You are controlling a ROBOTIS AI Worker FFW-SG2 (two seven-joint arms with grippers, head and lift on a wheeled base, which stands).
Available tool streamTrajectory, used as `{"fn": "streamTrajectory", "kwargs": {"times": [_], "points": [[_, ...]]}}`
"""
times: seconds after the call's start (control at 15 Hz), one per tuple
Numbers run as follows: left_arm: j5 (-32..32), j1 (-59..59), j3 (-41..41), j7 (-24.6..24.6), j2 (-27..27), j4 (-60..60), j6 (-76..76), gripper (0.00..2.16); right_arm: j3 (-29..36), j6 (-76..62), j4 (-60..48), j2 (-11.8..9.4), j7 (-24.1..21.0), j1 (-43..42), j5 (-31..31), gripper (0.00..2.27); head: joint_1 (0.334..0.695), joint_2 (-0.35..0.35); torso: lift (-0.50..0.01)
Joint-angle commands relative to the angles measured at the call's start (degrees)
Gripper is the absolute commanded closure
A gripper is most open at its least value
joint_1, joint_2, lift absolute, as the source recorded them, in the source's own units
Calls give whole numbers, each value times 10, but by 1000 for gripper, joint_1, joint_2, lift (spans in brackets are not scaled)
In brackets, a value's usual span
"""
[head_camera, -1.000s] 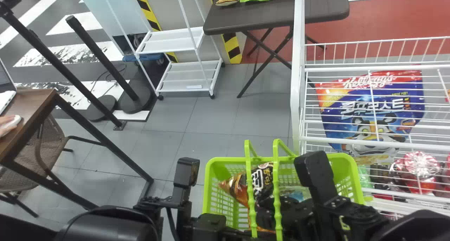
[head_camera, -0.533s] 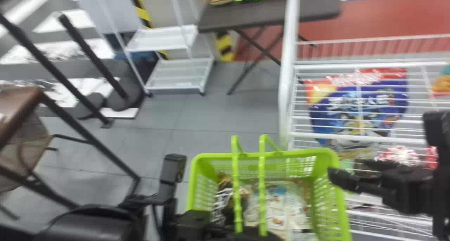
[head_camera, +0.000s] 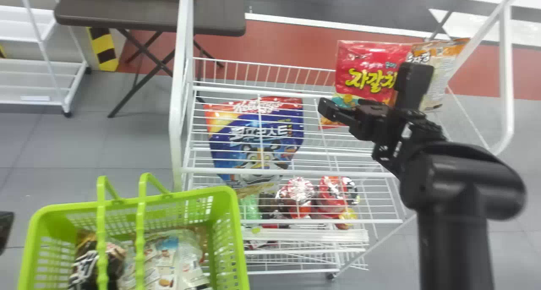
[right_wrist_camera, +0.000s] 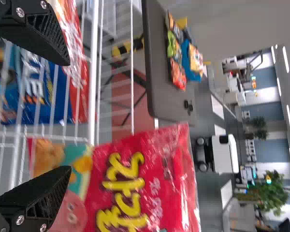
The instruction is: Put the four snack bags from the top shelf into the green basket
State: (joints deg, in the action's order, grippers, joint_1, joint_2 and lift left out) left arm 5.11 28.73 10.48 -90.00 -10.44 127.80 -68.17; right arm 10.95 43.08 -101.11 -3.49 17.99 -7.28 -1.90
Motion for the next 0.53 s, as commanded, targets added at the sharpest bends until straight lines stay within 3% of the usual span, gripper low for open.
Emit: {"fn": "streamTrajectory", "kwargs": {"times": [0.0, 0.13, 0.2, 0.27, 0.33, 0.4, 0.47], "points": [[2, 0, 2, -6, -2, -2, 0, 2145, 6, -30, 80, 1, -18, -50, -49, 76, 695, -255, 0], [2, 0, 3, -6, -2, -3, 0, 2145, 4, -36, 142, 1, -27, -90, -86, 134, 695, -286, 0], [2, -1, 2, -6, -2, -3, 0, 2148, -1, -32, 160, 1, -28, -101, -104, 407, 695, -291, 0], [2, -1, 2, -6, -2, -3, 0, 2145, -3, -27, 161, 3, -26, -103, -113, 836, 695, -294, 0], [2, -1, 3, -6, -2, -4, 0, 2148, -3, -27, 159, 4, -29, -96, -107, 1696, 695, -294, 0], [3, -2, 4, -6, -3, -7, 2, 2148, -3, -27, 149, 13, -43, -88, -102, 2253, 695, -294, 0], [4, -2, 5, -6, -4, -7, 2, 2145, -2, -29, 141, 16, -52, -81, -103, 2260, 695, -294, 0]]}}
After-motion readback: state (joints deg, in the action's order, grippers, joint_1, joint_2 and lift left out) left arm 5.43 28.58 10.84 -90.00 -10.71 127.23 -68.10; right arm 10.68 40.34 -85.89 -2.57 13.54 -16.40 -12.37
